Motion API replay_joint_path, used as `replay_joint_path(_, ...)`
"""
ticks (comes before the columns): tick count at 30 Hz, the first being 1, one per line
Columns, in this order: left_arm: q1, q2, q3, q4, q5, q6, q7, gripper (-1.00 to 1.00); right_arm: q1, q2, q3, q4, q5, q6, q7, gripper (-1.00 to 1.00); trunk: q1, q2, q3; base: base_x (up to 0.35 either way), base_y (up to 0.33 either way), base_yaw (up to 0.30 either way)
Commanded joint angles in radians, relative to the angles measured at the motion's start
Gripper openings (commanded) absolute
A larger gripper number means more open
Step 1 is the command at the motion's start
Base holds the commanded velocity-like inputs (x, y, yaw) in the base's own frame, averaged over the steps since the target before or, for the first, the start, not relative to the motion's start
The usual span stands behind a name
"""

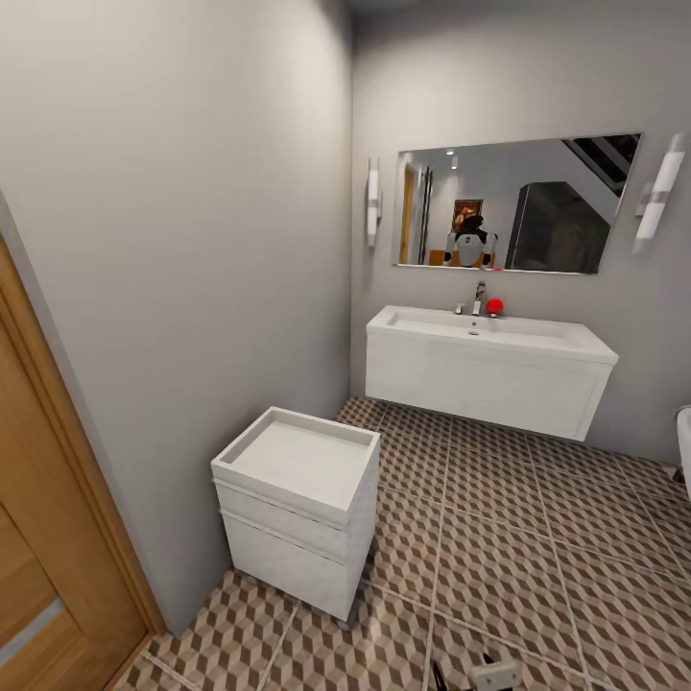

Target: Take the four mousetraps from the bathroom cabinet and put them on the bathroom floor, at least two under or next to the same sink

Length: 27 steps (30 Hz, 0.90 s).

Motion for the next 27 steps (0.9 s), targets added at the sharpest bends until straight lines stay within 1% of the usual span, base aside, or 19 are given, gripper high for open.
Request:
replay_joint_path(1, -0.001, 0.001, -0.001, 0.005, -0.001, -0.004, 0.003, 1.00, -0.001, 0.000, 0.001, 0.002, 0.004, -0.003, -0.003, 1.00, 0.000, -0.001, -0.001, 0.000, 0.000, 0.000)
replay_joint_path(10, -0.001, 0.004, 0.000, 0.023, 0.000, -0.007, 0.003, 1.00, -0.001, -0.001, 0.000, 0.007, 0.004, -0.005, -0.006, 1.00, 0.000, -0.001, -0.001, 0.000, 0.000, 0.000)
replay_joint_path(27, -0.001, 0.003, -0.002, 0.026, 0.000, -0.008, 0.003, 1.00, -0.001, -0.002, 0.000, 0.007, 0.004, -0.005, -0.007, 1.00, 0.000, -0.001, -0.001, 0.000, 0.000, 0.000)
